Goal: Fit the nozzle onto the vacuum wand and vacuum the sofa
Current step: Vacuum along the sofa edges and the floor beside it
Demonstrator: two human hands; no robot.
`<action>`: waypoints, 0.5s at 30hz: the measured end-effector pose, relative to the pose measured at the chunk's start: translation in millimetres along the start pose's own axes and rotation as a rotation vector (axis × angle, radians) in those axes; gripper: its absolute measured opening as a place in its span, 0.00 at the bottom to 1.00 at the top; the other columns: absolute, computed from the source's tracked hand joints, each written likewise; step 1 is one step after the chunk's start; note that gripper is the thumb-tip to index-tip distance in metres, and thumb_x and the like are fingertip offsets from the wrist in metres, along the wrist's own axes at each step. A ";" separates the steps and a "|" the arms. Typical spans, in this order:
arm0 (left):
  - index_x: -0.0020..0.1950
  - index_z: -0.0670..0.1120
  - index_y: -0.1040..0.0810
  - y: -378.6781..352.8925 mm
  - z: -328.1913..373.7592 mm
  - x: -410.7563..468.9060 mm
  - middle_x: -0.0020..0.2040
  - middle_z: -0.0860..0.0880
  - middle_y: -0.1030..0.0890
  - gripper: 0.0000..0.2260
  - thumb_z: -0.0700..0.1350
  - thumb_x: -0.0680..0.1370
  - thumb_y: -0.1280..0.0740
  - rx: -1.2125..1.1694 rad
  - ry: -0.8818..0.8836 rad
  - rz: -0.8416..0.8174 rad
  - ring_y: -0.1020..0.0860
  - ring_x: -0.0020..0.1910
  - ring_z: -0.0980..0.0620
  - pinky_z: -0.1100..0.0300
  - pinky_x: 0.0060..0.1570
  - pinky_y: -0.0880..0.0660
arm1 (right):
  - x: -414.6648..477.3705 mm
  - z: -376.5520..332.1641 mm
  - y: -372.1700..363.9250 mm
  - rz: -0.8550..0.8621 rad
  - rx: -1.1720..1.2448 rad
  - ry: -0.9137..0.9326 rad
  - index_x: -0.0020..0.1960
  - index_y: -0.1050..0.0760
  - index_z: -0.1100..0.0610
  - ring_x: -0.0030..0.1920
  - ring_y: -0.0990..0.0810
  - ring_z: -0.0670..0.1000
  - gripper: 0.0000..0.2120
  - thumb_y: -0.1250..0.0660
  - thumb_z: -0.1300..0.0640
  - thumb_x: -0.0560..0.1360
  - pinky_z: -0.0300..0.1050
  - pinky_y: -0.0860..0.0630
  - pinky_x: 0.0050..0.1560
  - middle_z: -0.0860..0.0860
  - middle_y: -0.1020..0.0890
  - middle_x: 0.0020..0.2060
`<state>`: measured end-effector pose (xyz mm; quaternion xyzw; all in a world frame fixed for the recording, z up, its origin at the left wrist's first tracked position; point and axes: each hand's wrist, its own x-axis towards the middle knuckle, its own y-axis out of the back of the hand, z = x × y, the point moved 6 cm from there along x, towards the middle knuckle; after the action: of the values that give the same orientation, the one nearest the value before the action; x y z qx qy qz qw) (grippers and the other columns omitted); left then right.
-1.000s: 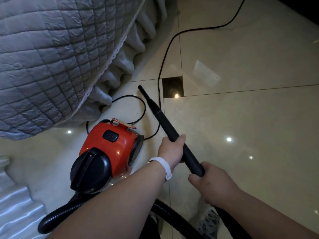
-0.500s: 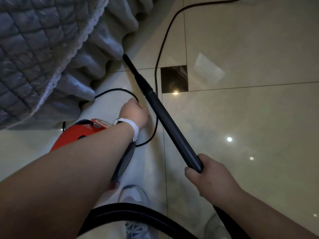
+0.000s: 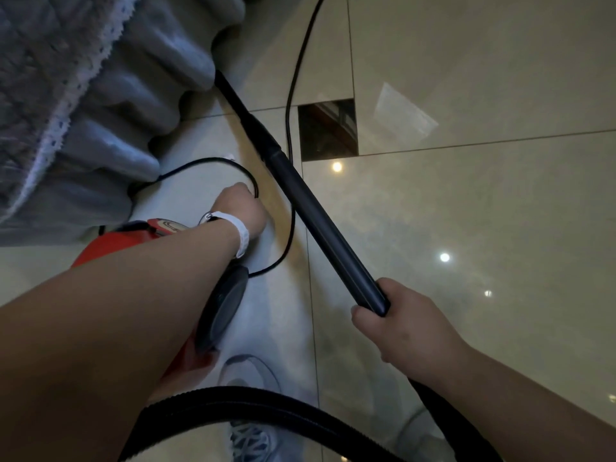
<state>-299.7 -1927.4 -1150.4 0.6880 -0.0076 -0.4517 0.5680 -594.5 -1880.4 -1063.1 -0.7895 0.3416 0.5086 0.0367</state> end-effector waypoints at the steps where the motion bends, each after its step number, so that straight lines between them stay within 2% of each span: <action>1: 0.59 0.40 0.25 0.7 -0.3 -3.4 0.60 0.39 0.22 0.11 0.41 0.80 0.42 -0.018 0.002 0.012 0.23 0.57 0.39 0.56 0.49 0.31 | -1.8 0.1 1.0 0.001 0.005 -0.005 0.43 0.26 0.50 0.27 0.22 0.48 0.07 0.31 0.47 0.74 0.43 0.24 0.29 0.49 0.23 0.30; 4: 0.63 0.39 0.27 7.5 1.3 -19.7 0.63 0.39 0.24 0.13 0.43 0.83 0.43 -0.052 0.006 0.060 0.24 0.61 0.39 0.55 0.52 0.31 | -14.1 1.0 8.3 0.016 0.018 -0.033 0.43 0.25 0.50 0.27 0.22 0.48 0.07 0.31 0.48 0.73 0.44 0.23 0.29 0.49 0.22 0.30; 7: 0.64 0.38 0.29 17.5 1.8 -37.7 0.64 0.37 0.24 0.13 0.44 0.83 0.43 -0.036 -0.011 0.089 0.24 0.61 0.38 0.53 0.54 0.30 | -35.7 3.6 16.7 0.016 0.016 -0.061 0.43 0.25 0.51 0.30 0.18 0.54 0.07 0.31 0.48 0.73 0.48 0.21 0.32 0.50 0.23 0.29; 10: 0.63 0.37 0.28 25.4 -3.4 -49.5 0.63 0.36 0.24 0.12 0.42 0.83 0.42 0.004 0.000 0.078 0.24 0.62 0.38 0.52 0.56 0.29 | -62.1 11.3 22.0 0.012 0.019 -0.092 0.41 0.25 0.50 0.25 0.23 0.52 0.06 0.30 0.49 0.72 0.51 0.21 0.33 0.48 0.25 0.25; 12: 0.62 0.38 0.27 27.5 -5.6 -54.4 0.62 0.37 0.23 0.11 0.40 0.82 0.42 0.048 0.014 0.045 0.23 0.61 0.38 0.53 0.53 0.30 | -78.3 18.1 21.7 0.000 0.042 -0.116 0.40 0.25 0.51 0.24 0.26 0.48 0.06 0.30 0.50 0.71 0.48 0.23 0.31 0.48 0.26 0.24; 15: 0.61 0.39 0.25 24.1 -1.6 -62.4 0.61 0.38 0.21 0.11 0.37 0.81 0.42 0.169 -0.008 -0.026 0.22 0.59 0.40 0.55 0.48 0.31 | -95.6 29.2 17.8 0.001 0.016 -0.149 0.41 0.24 0.50 0.25 0.23 0.49 0.08 0.29 0.48 0.69 0.45 0.23 0.32 0.51 0.22 0.27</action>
<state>-323.5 -1902.0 -1093.3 0.7318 -0.0390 -0.4593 0.5020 -651.3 -1834.2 -992.9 -0.7489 0.3422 0.5634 0.0679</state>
